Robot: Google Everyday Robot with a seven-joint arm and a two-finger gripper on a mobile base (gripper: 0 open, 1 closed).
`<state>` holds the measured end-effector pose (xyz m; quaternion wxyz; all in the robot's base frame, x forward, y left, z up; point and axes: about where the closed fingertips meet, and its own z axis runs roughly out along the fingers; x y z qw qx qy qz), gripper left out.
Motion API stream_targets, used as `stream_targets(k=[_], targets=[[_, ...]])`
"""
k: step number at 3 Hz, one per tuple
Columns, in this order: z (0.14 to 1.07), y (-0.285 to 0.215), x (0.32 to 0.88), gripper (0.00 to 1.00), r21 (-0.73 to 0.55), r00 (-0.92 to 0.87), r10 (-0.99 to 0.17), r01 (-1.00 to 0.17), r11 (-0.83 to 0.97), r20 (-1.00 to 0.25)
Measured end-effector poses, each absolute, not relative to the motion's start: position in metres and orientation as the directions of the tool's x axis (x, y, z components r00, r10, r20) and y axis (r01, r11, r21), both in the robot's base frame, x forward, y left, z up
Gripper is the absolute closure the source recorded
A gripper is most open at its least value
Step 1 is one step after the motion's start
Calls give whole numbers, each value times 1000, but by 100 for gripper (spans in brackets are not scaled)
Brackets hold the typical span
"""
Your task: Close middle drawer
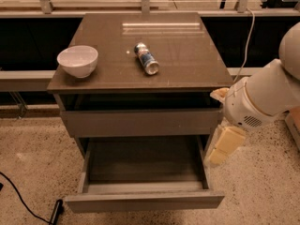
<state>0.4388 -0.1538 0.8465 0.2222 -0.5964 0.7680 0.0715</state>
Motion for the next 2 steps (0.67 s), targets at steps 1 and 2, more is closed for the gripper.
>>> stream_targets(k=[1,2], targets=[[813,-149,442,0,-84,-209,-860,-957,277,-465],[753,-130,442,0,-16,-220,-818,-963,270,-531]])
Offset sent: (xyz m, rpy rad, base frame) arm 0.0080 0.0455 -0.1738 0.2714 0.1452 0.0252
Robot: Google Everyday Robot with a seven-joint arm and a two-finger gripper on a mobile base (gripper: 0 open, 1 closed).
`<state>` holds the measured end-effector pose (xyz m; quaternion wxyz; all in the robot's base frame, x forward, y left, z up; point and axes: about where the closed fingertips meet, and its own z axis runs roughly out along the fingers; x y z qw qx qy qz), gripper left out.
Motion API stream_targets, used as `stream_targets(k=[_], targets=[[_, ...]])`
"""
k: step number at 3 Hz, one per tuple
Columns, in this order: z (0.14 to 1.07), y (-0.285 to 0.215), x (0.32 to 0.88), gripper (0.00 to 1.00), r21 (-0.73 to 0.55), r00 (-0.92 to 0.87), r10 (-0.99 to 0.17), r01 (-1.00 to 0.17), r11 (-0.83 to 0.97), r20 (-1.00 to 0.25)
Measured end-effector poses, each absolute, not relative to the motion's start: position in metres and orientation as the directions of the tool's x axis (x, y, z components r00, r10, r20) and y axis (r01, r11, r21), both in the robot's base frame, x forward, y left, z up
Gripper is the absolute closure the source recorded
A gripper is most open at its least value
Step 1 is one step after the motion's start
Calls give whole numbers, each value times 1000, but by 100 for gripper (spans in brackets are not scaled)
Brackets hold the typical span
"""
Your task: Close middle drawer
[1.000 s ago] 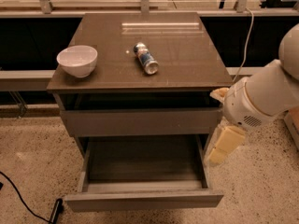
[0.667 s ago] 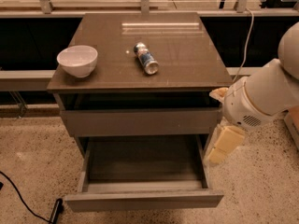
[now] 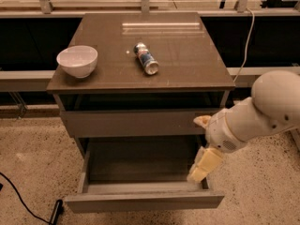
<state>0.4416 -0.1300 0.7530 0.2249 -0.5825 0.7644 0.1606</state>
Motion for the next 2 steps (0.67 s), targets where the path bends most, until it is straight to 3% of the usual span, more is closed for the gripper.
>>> stream_targets(k=[1,2], targets=[[696,-108,439,1,0,-198,-775,-969,248,-600],[645,-95,433,19,-18,-167,-752,-973,231,-638]])
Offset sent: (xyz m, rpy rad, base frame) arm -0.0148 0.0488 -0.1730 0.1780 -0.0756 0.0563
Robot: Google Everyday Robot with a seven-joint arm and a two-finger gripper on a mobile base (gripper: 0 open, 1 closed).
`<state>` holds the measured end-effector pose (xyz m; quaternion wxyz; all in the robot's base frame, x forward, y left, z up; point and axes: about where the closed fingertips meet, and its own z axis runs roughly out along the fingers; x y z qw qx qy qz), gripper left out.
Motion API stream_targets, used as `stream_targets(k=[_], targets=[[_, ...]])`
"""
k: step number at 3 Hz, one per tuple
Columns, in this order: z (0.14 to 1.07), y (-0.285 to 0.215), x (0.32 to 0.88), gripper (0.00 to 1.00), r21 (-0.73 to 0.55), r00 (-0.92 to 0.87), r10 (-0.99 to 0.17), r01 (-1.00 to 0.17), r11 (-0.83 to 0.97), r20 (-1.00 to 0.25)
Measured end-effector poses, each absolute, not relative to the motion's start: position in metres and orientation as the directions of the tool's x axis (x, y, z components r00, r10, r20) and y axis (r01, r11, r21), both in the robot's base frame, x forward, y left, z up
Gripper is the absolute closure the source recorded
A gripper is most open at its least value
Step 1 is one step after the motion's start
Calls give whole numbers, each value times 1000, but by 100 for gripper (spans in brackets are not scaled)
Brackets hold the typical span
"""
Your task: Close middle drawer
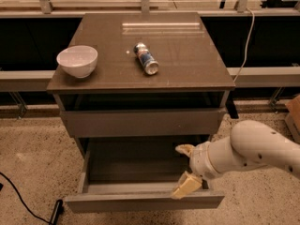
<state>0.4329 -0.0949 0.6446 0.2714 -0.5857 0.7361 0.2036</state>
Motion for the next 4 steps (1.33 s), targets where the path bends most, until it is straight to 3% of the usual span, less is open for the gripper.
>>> stream_targets(k=[3,4], targets=[[539,-83,401,88,-17,-125,-722,-982,187,-680],[540,-82,401,100,-17,-125,-721,-982,186,-681]])
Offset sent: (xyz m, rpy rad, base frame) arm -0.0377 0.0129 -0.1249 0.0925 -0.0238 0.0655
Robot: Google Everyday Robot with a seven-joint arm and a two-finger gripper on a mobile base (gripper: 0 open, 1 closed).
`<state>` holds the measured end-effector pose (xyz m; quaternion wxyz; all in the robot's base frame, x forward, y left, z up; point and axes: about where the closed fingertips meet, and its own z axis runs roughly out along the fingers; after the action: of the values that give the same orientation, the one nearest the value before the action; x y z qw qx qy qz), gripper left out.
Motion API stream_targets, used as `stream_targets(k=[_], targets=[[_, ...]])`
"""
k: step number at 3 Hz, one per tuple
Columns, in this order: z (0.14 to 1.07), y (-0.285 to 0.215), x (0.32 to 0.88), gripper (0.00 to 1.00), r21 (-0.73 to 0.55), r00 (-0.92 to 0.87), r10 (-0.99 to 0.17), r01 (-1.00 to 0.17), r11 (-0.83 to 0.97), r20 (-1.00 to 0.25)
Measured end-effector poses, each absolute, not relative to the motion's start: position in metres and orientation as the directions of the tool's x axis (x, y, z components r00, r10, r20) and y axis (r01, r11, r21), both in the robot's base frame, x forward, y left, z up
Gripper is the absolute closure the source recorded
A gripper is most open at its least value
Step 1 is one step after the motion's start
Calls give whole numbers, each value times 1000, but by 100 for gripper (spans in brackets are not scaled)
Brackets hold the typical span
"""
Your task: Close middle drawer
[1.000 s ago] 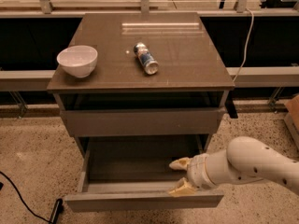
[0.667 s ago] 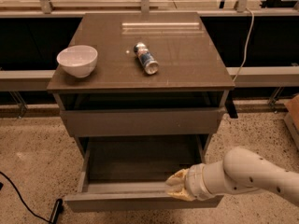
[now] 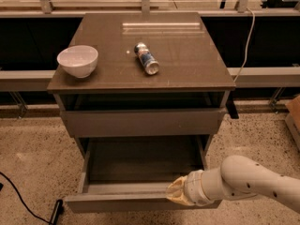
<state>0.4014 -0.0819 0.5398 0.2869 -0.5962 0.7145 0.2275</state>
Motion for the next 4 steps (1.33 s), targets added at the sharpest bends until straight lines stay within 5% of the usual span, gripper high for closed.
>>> stream_targets(k=[4], targets=[[459,-67,384,100,52,-122,-717,-992,118,-686]])
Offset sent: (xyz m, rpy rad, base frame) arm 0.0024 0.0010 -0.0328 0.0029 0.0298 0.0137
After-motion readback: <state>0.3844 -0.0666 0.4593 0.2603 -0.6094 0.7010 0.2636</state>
